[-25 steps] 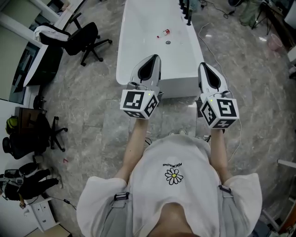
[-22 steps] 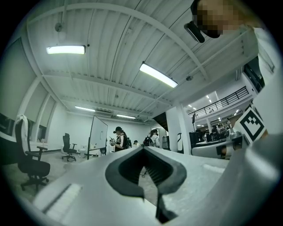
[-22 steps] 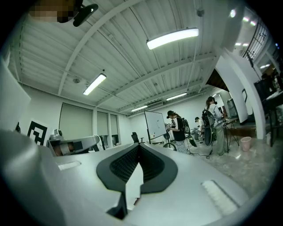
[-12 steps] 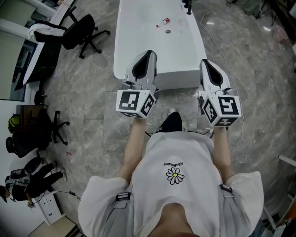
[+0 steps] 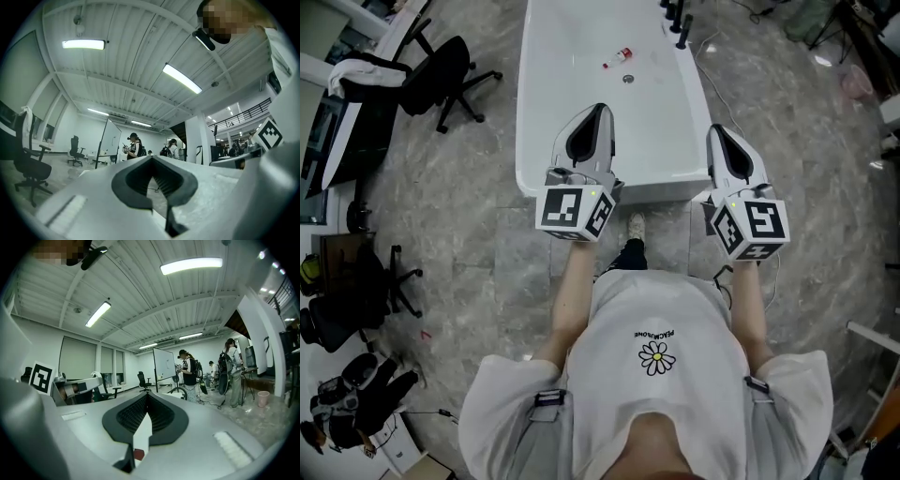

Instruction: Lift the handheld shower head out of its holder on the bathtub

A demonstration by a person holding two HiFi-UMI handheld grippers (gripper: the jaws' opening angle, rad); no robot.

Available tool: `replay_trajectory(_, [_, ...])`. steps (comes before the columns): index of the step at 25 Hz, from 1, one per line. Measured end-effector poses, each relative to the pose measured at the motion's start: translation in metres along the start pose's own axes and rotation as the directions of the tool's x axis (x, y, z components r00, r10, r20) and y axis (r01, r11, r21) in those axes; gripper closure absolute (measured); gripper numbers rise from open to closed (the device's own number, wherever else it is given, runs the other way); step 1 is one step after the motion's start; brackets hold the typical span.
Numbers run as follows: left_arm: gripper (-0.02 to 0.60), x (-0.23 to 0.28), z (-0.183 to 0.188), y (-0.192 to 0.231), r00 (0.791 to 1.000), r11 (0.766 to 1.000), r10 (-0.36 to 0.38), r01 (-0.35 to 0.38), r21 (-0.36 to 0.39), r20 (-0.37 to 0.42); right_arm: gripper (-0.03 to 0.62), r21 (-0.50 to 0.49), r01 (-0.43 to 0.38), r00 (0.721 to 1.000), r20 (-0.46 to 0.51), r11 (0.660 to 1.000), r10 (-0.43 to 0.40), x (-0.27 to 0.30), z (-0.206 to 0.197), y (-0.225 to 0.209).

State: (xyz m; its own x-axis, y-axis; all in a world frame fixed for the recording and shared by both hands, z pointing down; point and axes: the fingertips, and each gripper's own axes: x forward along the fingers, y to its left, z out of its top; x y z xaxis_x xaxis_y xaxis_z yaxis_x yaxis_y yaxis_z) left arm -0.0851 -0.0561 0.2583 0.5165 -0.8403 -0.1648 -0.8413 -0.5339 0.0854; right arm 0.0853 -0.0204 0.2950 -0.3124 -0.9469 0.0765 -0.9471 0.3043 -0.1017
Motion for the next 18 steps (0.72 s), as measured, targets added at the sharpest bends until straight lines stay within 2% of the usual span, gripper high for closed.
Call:
replay_trajectory(3, [0.581, 0.032, -0.002, 0.038, 1.000, 1.000, -0.005, 0.006, -0.018, 0.014, 0.569, 0.004, 0.016, 1.000, 0.006, 1.000, -0.017, 0.046, 0.013, -0.005])
replay_trajectory(8, [0.581, 0.070, -0.011, 0.079, 1.000, 0.999, -0.018, 0.018, -0.045, -0.003, 0.569, 0.033, 0.040, 0.999, -0.026, 0.999, -0.039, 0.097, 0.006, -0.014])
replay_trajectory(13, [0.581, 0.110, -0.014, 0.099, 0.999, 0.998, -0.037, 0.037, -0.043, 0.001, 0.569, 0.012, 0.066, 0.996, -0.060, 0.998, -0.066, 0.132, 0.000, -0.028])
replay_trajectory(18, [0.581, 0.141, -0.021, 0.103, 1.000, 0.999, -0.022, 0.021, -0.050, -0.015, 0.569, 0.023, 0.071, 0.994, -0.090, 0.997, -0.068, 0.159, -0.006, -0.057])
